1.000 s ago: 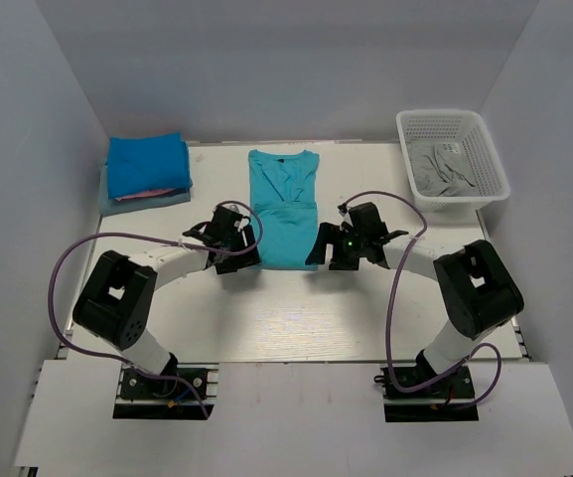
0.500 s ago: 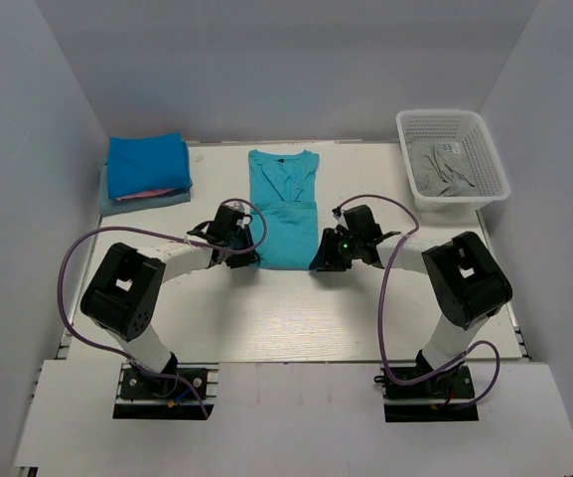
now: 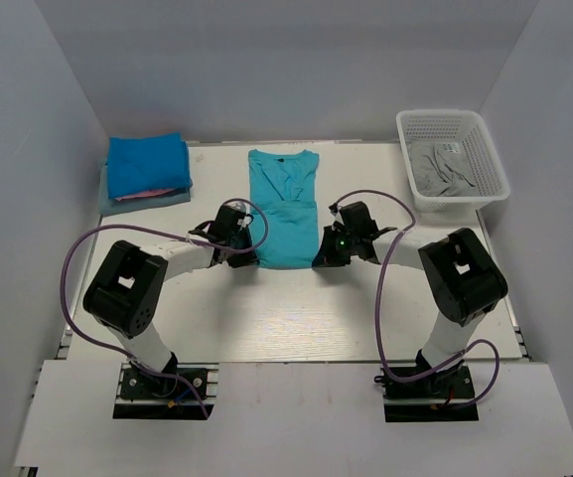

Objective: Fold and stack the t-shirts
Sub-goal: Grab one side of the 2/3 rectangular tshirt with both arms, then fold the long partially folded tshirt into a neat square

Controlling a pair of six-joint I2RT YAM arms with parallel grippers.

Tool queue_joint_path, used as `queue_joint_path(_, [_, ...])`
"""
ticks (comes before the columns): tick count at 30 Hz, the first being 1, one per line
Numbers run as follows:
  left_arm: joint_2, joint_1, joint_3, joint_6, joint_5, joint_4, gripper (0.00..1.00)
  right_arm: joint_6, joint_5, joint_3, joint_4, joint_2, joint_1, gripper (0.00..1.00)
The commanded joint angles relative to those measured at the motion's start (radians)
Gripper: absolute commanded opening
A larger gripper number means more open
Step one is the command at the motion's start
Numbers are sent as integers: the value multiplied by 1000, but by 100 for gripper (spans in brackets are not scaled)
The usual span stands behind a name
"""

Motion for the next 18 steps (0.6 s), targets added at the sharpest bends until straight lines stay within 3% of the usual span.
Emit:
queue_joint_path(1, [-22,-11,-9,19,-34,-124,0,-73,27,21,-44,-69,18,0])
queue_joint_path(11, [-439,-138,-93,-96,78,-393,0,-150,-87,-128,-307,-472,158,0])
queue_joint_path(18, [-740,-176,-46,-145,167,-529,0,-159,-87,-79,-507,-725,230,0])
